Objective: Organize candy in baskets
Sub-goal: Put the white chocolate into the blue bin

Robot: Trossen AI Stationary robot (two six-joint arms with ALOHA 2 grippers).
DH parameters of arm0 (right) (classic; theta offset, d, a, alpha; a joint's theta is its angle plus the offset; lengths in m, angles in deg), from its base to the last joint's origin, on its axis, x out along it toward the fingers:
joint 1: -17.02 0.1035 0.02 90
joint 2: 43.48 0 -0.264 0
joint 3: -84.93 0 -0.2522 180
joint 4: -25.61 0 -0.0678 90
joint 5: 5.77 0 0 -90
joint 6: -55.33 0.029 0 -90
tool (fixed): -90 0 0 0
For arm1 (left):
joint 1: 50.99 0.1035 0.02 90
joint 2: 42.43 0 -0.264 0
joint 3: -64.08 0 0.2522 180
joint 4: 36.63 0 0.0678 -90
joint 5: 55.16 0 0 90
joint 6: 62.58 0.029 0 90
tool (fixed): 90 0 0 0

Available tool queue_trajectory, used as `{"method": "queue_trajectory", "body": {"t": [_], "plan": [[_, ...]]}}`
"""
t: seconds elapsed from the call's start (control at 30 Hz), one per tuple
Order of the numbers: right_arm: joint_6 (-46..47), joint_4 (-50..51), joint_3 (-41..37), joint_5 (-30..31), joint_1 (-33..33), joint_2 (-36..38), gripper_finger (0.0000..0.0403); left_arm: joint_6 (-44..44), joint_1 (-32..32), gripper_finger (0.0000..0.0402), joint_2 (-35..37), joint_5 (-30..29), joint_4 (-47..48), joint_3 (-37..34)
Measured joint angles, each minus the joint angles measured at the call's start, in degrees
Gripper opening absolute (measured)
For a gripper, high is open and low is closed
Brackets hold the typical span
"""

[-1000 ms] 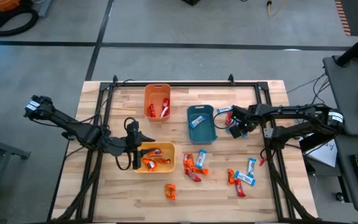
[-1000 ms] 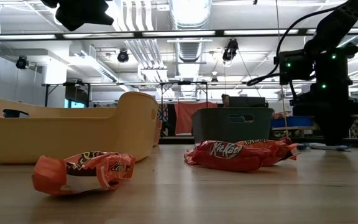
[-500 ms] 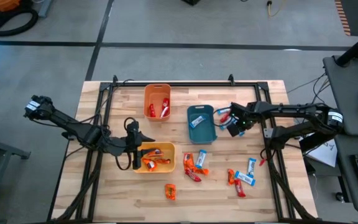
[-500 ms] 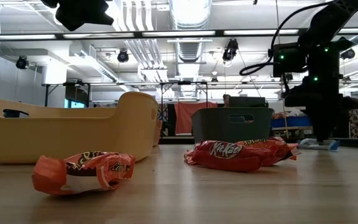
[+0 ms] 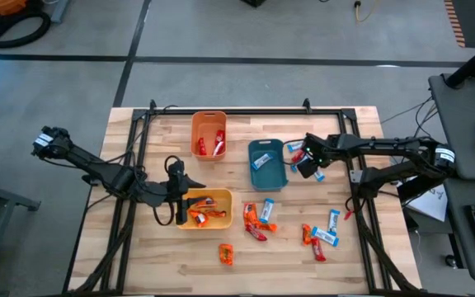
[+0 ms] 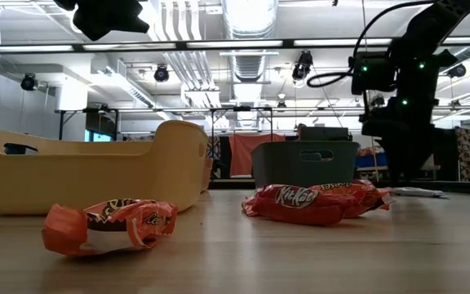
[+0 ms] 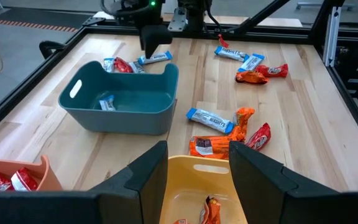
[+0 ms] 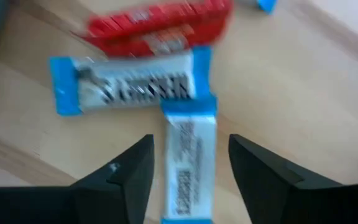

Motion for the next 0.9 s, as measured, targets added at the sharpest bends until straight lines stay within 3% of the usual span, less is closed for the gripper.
{"method": "queue_trajectory", "body": {"t": [0.13, 0.7, 0.9], "plan": [[-3.11, -1.05, -0.05, 0.05, 0.0, 0.0, 0.0218, 0.0, 0.0, 0.0154, 0.0, -0.01, 0.0, -0.01], [-6.33, -12.56, -7.92, 1.06, 0.04, 0.07, 0.0218, 0.04, 0.0, 0.0154, 0.0, -0.04, 0.0, -0.01], [-6.47, -12.74, -8.15, 1.39, 0.04, 0.11, 0.0173, 0.07, 0.07, 0.0154, 0.0, -0.04, 0.0, -0.01]]}}
